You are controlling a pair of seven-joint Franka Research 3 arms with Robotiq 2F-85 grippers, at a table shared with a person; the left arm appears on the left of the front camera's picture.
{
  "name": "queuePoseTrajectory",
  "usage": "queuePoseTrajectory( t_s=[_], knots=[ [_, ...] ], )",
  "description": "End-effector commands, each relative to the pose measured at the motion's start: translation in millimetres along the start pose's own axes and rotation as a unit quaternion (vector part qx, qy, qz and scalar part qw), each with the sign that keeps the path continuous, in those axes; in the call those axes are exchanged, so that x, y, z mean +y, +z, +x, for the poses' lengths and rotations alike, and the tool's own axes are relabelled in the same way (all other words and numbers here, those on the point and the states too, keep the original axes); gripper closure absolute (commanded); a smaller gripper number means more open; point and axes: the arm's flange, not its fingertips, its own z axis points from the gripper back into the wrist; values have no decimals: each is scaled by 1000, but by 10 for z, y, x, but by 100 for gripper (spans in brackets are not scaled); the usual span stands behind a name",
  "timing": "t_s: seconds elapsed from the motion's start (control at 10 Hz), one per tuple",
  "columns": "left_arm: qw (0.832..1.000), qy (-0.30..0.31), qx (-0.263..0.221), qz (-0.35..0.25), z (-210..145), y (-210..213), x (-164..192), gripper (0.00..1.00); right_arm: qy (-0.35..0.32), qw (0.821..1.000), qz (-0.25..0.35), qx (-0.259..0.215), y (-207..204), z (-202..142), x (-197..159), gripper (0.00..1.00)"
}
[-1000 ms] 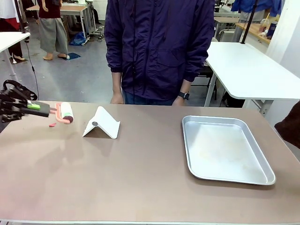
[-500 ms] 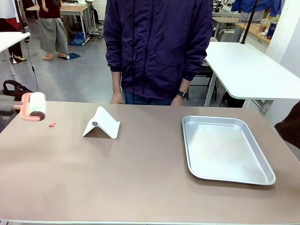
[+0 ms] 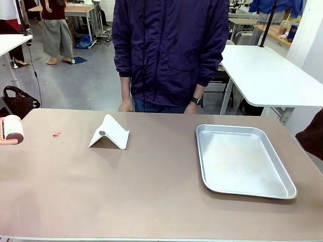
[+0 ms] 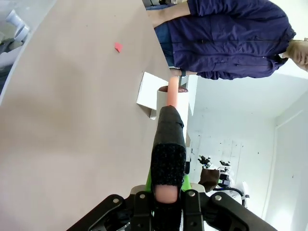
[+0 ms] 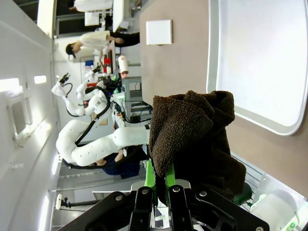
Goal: Clean the surface of the table.
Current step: Clean the area not pointed to by the person.
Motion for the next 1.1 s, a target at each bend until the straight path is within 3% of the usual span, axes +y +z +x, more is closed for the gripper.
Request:
queuePoseTrajectory(
  t_s=[0.0,0.6,0.8,0.9,1.0],
  knots=[
    [1000,-25,4,-1,-24,-15,-190,79,11,1000,2,2,-2,-45,15,91],
    [1000,-24,3,1,-7,-21,-173,79,11,1000,2,2,-2,-45,15,91],
    [999,-14,2,51,302,-152,-134,79,11,1000,2,2,-2,-45,15,91],
    [997,-2,50,60,541,-252,-97,79,11,1000,2,2,-2,-45,15,91],
    [996,3,67,67,723,-331,-68,79,11,1000,2,2,-2,-45,15,91]
  ],
)
